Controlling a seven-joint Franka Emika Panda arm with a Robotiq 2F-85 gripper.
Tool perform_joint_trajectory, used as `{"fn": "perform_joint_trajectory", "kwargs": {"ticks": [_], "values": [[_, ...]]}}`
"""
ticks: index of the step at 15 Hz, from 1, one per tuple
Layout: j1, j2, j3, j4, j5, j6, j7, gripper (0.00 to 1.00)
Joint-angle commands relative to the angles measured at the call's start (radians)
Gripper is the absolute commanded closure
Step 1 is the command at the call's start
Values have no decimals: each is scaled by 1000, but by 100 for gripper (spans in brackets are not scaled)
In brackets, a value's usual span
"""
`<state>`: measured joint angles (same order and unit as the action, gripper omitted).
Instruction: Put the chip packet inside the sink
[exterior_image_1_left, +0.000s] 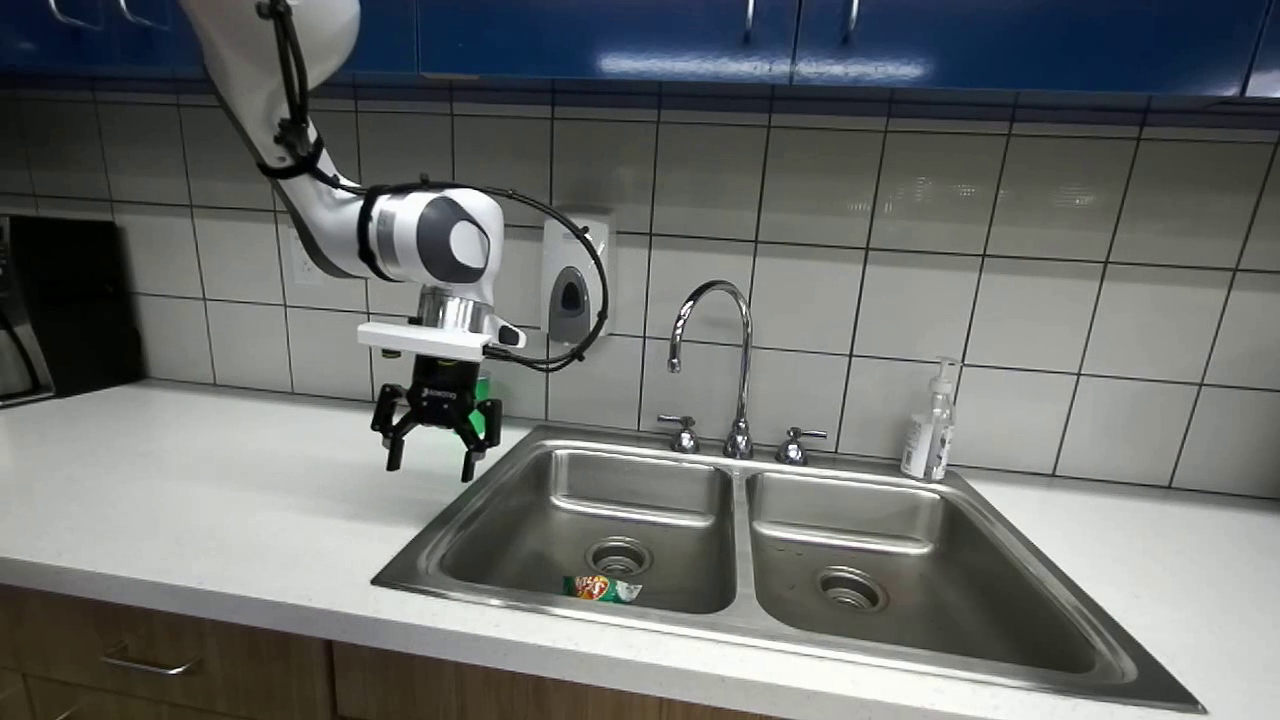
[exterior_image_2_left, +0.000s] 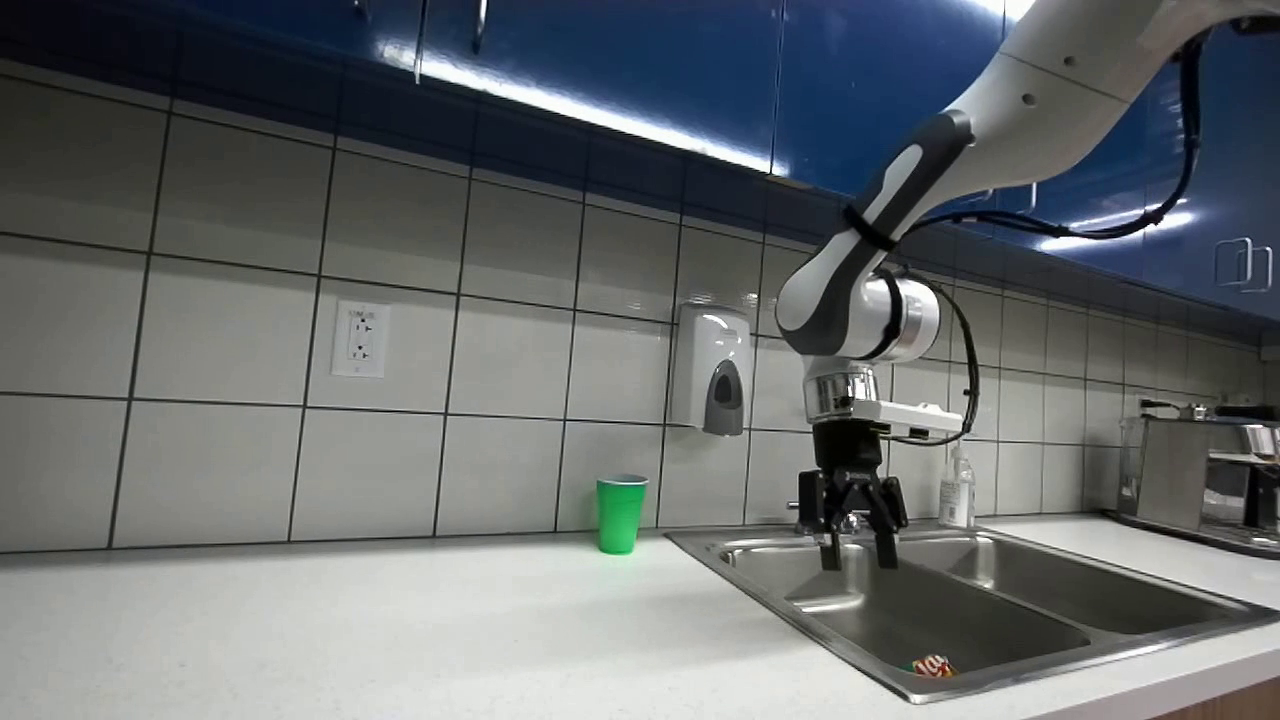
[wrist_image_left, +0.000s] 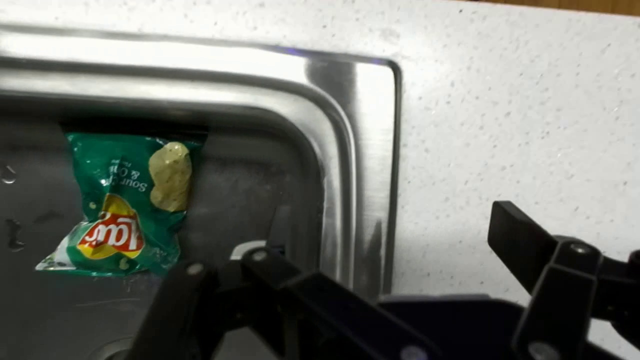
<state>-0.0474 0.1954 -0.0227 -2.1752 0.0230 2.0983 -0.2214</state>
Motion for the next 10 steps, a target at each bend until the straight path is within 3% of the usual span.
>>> {"fn": "perform_joint_trajectory", "kwargs": {"ticks": [1, 8, 9, 10], "values": [[19, -152, 27, -151, 39, -19, 9, 0], [78, -344, 50, -355, 148, -50, -50, 0], [75, -251, 41, -286, 110, -26, -12, 0], [81, -268, 42, -303, 114, -27, -14, 0]]}}
